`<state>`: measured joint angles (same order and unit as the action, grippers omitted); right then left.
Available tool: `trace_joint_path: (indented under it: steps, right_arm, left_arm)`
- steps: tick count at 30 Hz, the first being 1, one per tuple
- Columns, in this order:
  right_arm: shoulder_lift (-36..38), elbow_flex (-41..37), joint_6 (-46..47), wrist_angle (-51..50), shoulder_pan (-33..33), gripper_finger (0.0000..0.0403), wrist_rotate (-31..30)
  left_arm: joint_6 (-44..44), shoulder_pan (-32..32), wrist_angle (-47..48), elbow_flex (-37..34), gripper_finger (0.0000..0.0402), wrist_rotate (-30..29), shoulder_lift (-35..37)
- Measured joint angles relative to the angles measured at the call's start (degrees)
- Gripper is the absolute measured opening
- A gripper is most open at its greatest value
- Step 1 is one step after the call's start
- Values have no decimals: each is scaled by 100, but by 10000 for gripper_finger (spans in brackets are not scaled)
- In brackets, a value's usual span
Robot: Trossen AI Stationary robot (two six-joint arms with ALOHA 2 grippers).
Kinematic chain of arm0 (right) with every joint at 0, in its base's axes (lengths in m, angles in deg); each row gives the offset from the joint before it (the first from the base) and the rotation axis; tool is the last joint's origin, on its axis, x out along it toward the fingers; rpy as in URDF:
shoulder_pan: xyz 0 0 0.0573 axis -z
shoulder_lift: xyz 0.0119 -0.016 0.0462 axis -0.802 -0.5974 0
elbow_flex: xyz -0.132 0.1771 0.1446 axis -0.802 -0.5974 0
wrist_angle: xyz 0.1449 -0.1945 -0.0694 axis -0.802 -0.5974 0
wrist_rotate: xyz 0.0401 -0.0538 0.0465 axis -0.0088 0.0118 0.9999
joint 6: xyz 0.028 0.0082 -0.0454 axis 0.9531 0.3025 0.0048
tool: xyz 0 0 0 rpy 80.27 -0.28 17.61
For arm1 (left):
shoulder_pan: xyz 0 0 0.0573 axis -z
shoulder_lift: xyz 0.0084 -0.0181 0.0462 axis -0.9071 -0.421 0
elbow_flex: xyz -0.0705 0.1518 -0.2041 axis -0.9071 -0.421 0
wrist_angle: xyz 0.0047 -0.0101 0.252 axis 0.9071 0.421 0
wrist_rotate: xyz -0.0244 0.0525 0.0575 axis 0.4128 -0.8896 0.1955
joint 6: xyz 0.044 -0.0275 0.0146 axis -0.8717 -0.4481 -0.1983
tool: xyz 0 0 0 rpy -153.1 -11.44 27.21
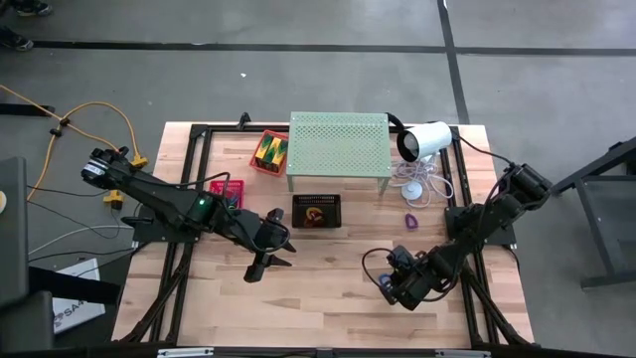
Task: Pick & Place Office Desk Supplies
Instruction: Put the blue spring rubber band into the black bin on the shelf
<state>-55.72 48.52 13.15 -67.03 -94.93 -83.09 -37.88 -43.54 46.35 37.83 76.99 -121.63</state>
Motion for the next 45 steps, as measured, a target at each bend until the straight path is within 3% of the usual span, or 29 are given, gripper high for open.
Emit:
trace_joint_path:
  steps: [5, 12, 33, 45]
  right_arm:
    - [0, 0, -100, 26, 161, 23, -143]
    - [0, 2, -1222, 569, 830, 23, -211]
    - [0, 4, -5938, 2494, 3844, 23, 952]
    - [0, 4, -7048, 2913, 4695, 23, 1251]
  left_arm:
    - [0, -1, 2, 0, 166, 0, 0]
    - [0, -1, 2, 0, 166, 1, 0]
    - [0, 0, 0, 0, 166, 1, -1]
    - [0, 0, 2, 0, 166, -2, 0]
